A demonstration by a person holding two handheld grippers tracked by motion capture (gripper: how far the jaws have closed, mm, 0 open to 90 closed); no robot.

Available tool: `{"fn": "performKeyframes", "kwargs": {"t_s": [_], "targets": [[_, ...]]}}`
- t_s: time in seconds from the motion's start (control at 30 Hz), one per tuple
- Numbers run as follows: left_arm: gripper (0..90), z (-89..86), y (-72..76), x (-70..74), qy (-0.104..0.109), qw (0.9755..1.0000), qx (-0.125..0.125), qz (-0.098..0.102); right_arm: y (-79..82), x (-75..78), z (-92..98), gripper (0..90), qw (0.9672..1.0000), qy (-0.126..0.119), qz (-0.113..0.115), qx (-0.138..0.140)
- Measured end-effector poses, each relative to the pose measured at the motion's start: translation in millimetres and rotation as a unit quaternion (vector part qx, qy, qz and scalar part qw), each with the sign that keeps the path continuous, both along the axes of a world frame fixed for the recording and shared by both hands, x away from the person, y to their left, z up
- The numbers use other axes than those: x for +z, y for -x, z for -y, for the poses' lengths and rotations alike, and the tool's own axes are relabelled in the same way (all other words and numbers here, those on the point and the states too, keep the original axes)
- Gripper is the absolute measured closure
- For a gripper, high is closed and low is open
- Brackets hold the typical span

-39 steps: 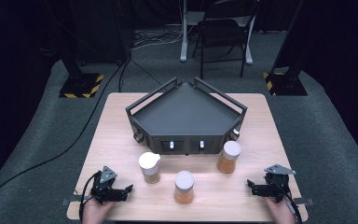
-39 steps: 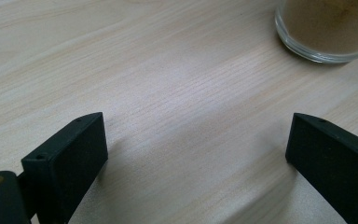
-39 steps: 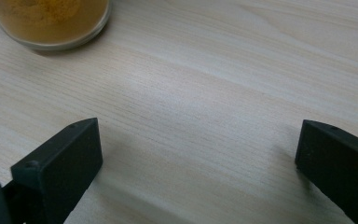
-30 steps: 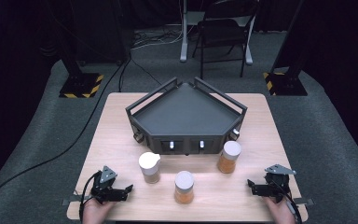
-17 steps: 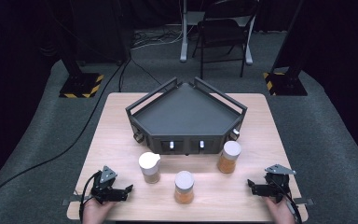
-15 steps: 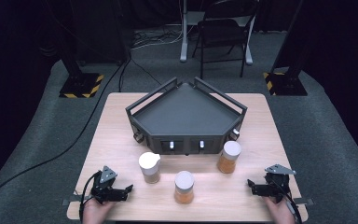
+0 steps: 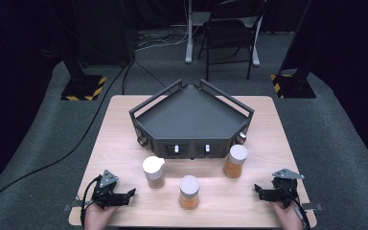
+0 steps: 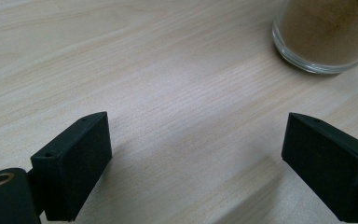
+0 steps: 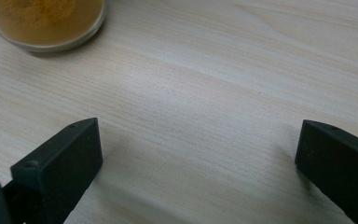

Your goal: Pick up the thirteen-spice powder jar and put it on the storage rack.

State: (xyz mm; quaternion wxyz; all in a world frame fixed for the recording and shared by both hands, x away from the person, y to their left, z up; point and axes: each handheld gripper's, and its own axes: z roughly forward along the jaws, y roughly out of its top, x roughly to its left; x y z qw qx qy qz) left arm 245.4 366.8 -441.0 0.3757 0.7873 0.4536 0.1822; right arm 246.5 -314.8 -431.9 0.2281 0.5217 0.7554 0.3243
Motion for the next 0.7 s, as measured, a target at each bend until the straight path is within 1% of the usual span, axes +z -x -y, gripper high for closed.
{"fn": "performKeyframes", "kwargs": {"t_s": [0.1,0.23,0.4,0.53,0.7], "targets": [[7.0,-1.1,2.3,-1.7,0.004,0.9999,-0.011,0.011,0.0,0.0,0.0,0.0,1.0,0.0,0.0,0.0],[6.4,1.3,5.8,-3.1,0.0,0.9994,-0.022,0.026,0.0,0.0,0.0,0.0,1.0,0.0,0.0,0.0],[6.7,1.2,9.9,-1.1,0.004,0.9985,-0.034,0.043,0.0,0.0,0.0,0.0,1.0,0.0,0.0,0.0],[6.7,1.0,14.0,1.1,0.015,0.9972,-0.042,0.06,0.0,0.0,0.0,0.0,1.0,0.0,0.0,0.0],[7.3,0.7,16.5,3.0,0.038,0.9955,-0.049,0.072,0.0,0.0,0.0,0.0,1.0,0.0,0.0,0.0]]}}
